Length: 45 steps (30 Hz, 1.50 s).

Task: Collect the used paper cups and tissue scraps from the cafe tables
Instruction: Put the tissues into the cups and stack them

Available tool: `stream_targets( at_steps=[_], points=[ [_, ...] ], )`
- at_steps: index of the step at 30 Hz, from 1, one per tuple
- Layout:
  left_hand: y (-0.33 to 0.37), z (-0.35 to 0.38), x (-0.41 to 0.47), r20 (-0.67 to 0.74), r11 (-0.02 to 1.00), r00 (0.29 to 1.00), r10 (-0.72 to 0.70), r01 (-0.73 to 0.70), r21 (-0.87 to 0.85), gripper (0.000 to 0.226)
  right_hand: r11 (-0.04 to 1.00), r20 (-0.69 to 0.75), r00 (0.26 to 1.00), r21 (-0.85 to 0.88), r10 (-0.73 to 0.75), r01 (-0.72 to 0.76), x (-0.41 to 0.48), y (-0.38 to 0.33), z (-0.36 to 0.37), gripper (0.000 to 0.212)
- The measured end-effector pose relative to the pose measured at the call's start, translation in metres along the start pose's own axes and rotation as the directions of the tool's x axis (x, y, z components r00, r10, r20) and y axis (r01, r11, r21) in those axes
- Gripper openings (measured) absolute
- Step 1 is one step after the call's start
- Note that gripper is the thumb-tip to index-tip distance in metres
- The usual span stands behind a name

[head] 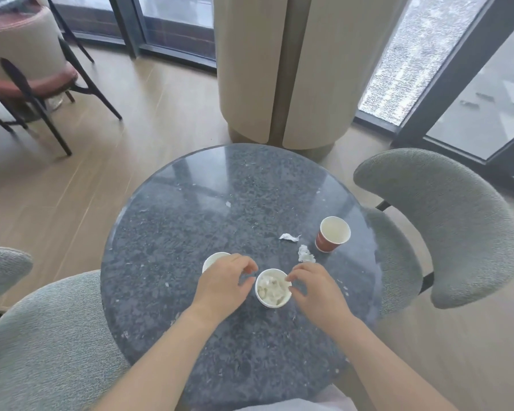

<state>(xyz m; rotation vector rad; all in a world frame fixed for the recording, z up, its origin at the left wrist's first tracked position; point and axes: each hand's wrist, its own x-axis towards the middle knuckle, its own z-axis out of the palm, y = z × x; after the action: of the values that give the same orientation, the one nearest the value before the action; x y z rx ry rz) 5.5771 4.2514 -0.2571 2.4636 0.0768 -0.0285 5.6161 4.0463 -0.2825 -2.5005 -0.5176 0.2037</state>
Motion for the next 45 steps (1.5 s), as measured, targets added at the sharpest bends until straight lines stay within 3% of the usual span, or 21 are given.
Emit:
stream_targets(
  at_steps=[4,7,14,18,24,31,36,42,45],
  points=[
    [0.014,0.014,0.014,0.083,1.0,0.996,-0.018,0.019,-0.01,0.018,1.0,0.019,1.0,0.008,-0.022,0.022,0.006,0.016,-0.013,0.014],
    [0.023,0.026,0.029,0.154,0.996,0.987,-0.043,0.03,0.081,0.031,0.999,0.038,0.998,0.009,-0.041,0.041,0.01,0.031,-0.026,0.014],
    [0.031,0.05,0.054,0.288,0.95,0.925,-0.248,0.175,0.258,0.041,0.996,0.093,0.992,0.022,-0.089,0.087,0.033,0.062,-0.048,0.017],
    [0.033,0.055,0.059,0.236,0.941,0.918,-0.319,0.279,0.189,0.035,0.992,0.146,0.981,0.037,-0.126,0.122,0.048,0.071,-0.049,0.017],
    [0.036,0.054,0.067,-0.018,0.894,0.894,-0.448,0.447,-0.015,0.029,0.981,0.22,0.956,0.077,-0.193,0.18,0.073,0.073,-0.043,0.017],
    [0.028,0.049,0.069,-0.109,0.897,0.891,-0.441,0.44,-0.03,0.04,0.961,0.288,0.917,0.092,-0.277,0.261,0.117,0.062,-0.032,0.026],
    [0.017,0.042,0.076,-0.062,0.896,0.894,-0.443,0.445,0.011,0.042,0.951,0.258,0.916,0.081,-0.308,0.297,0.157,0.047,-0.024,0.026],
    [0.006,0.041,0.09,0.029,0.869,0.87,-0.493,0.494,-0.034,0.031,0.95,0.496,0.844,-0.106,-0.205,0.293,0.183,0.056,-0.005,0.026],
    [0.001,0.041,0.095,0.031,0.862,0.864,-0.502,0.503,-0.069,0.023,0.954,0.534,0.832,-0.147,-0.146,0.262,0.188,0.059,0.003,0.025]
  ],
)
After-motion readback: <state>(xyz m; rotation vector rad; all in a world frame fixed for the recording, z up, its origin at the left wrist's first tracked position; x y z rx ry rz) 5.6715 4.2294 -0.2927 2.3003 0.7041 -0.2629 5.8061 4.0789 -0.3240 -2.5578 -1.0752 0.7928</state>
